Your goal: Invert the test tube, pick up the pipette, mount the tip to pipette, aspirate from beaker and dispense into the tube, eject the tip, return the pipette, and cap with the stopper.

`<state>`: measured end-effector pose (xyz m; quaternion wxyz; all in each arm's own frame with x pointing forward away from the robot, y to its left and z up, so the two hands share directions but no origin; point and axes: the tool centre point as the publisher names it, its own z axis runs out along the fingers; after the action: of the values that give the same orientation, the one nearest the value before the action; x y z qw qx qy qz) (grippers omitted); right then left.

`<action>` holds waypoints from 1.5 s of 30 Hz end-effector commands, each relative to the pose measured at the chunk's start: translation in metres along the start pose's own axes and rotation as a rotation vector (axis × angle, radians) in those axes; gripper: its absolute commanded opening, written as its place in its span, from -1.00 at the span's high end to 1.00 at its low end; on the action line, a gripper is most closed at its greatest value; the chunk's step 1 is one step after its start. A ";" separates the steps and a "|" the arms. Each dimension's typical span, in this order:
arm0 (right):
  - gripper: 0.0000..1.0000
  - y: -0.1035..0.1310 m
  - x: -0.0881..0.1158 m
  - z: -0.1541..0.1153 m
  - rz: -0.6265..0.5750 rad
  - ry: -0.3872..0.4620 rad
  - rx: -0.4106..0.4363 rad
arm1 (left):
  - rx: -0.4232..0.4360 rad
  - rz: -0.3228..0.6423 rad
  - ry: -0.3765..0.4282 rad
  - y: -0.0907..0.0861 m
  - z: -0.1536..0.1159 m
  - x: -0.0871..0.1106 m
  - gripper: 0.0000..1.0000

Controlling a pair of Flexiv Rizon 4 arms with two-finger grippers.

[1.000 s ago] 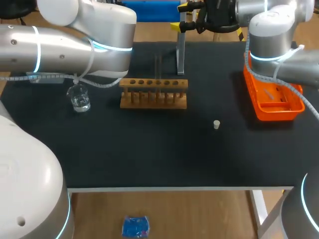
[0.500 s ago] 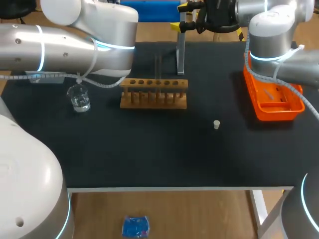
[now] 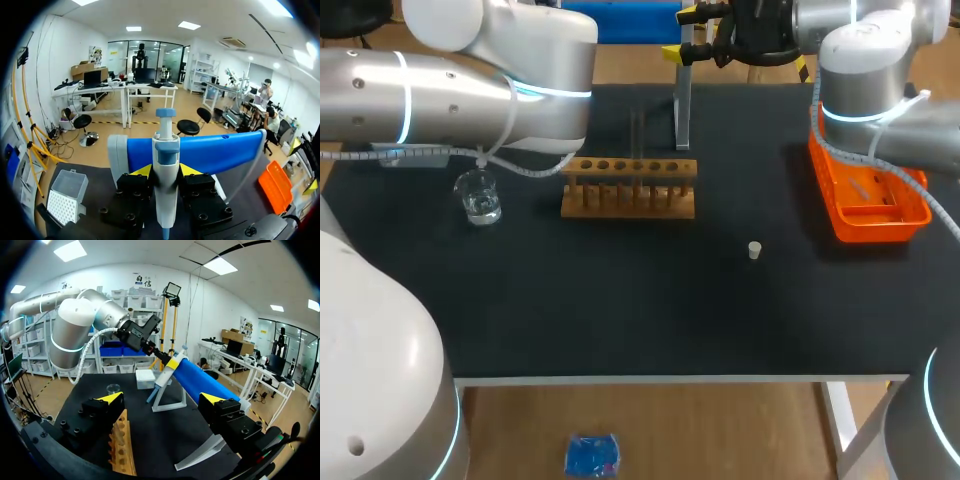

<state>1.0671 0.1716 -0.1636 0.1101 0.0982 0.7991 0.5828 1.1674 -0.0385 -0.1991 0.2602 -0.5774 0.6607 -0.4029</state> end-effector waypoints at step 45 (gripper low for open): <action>-1.00 0.000 0.000 -0.001 0.001 0.002 0.002 | 0.024 0.032 0.043 -0.009 -0.024 0.017 -1.00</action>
<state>1.0671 0.1716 -0.1636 0.1101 0.0982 0.7991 0.5829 1.1570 -0.0534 -0.1810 0.2605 -0.5562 0.6702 -0.4166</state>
